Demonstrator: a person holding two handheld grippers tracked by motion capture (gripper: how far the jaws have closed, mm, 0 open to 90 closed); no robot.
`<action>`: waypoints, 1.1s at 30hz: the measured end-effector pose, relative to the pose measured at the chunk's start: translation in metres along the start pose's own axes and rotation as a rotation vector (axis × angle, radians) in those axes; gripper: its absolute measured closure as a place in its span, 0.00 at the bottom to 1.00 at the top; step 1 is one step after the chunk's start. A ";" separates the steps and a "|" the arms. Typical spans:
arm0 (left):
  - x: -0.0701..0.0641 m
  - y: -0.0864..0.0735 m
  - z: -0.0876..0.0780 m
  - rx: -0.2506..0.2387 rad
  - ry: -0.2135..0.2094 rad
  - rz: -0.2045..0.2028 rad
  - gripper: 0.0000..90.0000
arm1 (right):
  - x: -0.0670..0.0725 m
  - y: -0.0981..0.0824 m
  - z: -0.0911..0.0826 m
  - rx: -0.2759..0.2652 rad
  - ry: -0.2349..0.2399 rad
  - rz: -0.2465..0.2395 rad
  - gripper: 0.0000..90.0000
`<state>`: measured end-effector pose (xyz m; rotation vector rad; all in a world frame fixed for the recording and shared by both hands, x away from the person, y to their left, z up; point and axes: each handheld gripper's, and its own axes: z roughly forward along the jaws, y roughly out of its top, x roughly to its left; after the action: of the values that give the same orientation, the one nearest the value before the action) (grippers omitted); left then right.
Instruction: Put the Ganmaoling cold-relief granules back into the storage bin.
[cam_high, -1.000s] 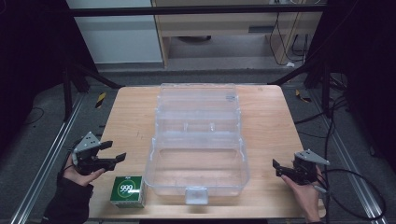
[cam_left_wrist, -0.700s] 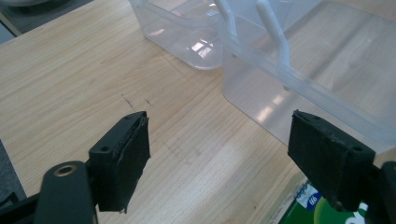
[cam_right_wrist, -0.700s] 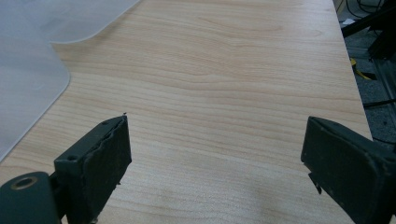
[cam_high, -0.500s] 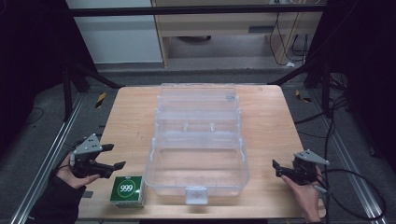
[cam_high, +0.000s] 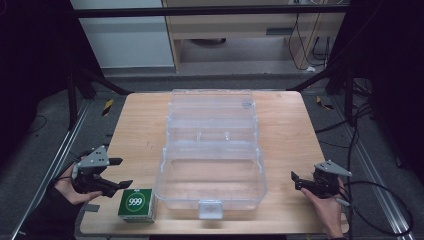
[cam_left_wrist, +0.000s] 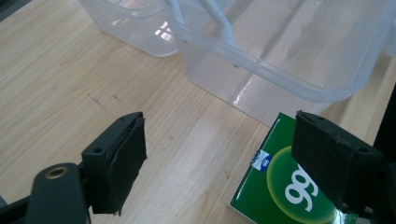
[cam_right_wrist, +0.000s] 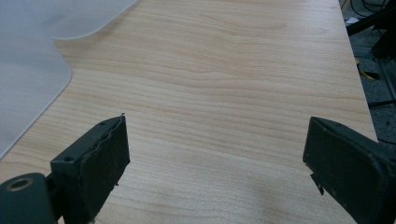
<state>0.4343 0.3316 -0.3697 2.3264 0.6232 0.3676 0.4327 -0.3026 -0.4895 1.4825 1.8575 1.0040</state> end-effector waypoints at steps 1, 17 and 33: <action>-0.001 0.001 -0.001 0.006 -0.009 0.011 0.19 | 0.000 0.000 0.000 0.000 0.001 0.000 0.08; -0.009 0.001 -0.003 0.078 -0.066 0.080 0.18 | 0.000 0.000 0.001 0.009 0.011 -0.007 0.08; -0.020 0.000 0.001 0.148 -0.108 0.159 0.14 | 0.000 -0.001 0.003 0.015 0.017 -0.014 0.07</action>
<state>0.4182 0.3206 -0.3718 2.5267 0.4270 0.2739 0.4343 -0.3019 -0.4919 1.4721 1.8882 1.0015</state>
